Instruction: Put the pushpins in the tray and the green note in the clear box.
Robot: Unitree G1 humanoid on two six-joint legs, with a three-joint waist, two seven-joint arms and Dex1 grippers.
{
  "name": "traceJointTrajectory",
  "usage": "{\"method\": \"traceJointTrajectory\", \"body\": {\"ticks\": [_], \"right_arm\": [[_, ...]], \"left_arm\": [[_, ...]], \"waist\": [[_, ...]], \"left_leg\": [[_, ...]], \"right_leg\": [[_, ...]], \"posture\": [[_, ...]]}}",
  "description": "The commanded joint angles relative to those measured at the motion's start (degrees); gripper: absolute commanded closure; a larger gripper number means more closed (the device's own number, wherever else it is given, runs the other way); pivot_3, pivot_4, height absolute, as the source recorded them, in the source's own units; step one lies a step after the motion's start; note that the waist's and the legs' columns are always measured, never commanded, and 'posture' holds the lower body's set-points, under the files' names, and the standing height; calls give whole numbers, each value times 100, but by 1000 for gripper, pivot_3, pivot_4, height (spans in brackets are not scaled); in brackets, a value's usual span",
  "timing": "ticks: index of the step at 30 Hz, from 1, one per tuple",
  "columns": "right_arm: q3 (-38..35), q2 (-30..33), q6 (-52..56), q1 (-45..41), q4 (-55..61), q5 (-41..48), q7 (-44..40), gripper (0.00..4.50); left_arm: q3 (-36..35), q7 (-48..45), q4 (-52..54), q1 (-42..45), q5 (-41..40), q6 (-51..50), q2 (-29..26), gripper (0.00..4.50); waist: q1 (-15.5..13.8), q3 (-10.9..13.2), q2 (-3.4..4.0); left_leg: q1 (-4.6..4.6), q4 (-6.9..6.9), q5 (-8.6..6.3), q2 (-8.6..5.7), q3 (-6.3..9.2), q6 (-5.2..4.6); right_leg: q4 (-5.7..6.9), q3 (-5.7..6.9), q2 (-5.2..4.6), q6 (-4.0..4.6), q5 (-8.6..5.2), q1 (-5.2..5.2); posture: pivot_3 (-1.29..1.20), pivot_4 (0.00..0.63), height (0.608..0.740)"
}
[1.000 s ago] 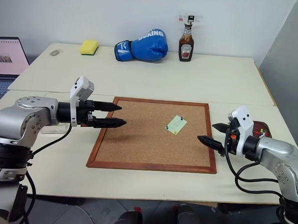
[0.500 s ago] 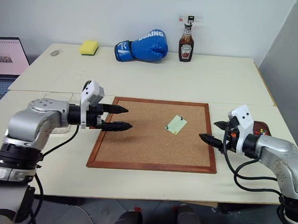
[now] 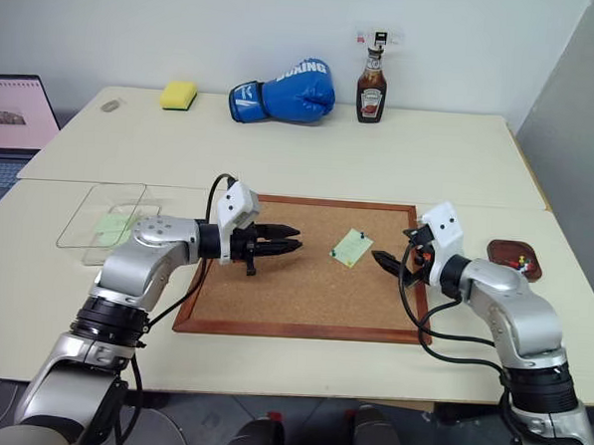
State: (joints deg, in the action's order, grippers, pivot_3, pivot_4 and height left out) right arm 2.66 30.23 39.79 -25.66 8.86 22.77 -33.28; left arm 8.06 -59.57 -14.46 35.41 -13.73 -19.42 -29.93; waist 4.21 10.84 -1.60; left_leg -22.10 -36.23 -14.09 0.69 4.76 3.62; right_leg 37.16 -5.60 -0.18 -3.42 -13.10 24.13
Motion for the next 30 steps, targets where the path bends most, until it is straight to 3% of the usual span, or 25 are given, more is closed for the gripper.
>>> {"method": "traceJointTrajectory", "body": {"ticks": [1,6,13,23,30], "right_arm": [[121,-269,-535,-306,-419,-343,104,0],[308,-562,-1032,-441,-946,-713,80,0],[475,-932,-1458,-765,-1715,-994,-4,0],[481,-1418,-2071,-1375,-3173,-1338,-2,0],[349,-1513,-2278,-1557,-3685,-1353,-46,1466]], "left_arm": [[-26,197,-94,-92,176,277,65,4335],[-100,439,57,-308,163,191,156,4444],[316,556,152,-727,506,126,191,4444],[402,539,136,-636,748,21,75,4444],[310,505,121,-555,723,4,-39,4500]], "waist": [[-1,0,0],[-4,0,0],[-1,-2,2],[38,-7,7],[59,-7,7]], "left_leg": [[0,-2,0,0,1,0],[-1,-5,0,0,2,0],[3,-6,0,-1,4,0],[20,-7,1,-1,3,0],[21,-7,1,-1,3,0]], "right_leg": [[0,1,0,0,0,0],[2,2,0,-1,2,-1],[4,3,-2,22,16,-4],[11,2,0,13,15,-15],[15,1,0,19,19,-14]], "posture": [[0,150,740],[0,150,740],[0,150,740],[0,150,740],[0,150,740]]}}
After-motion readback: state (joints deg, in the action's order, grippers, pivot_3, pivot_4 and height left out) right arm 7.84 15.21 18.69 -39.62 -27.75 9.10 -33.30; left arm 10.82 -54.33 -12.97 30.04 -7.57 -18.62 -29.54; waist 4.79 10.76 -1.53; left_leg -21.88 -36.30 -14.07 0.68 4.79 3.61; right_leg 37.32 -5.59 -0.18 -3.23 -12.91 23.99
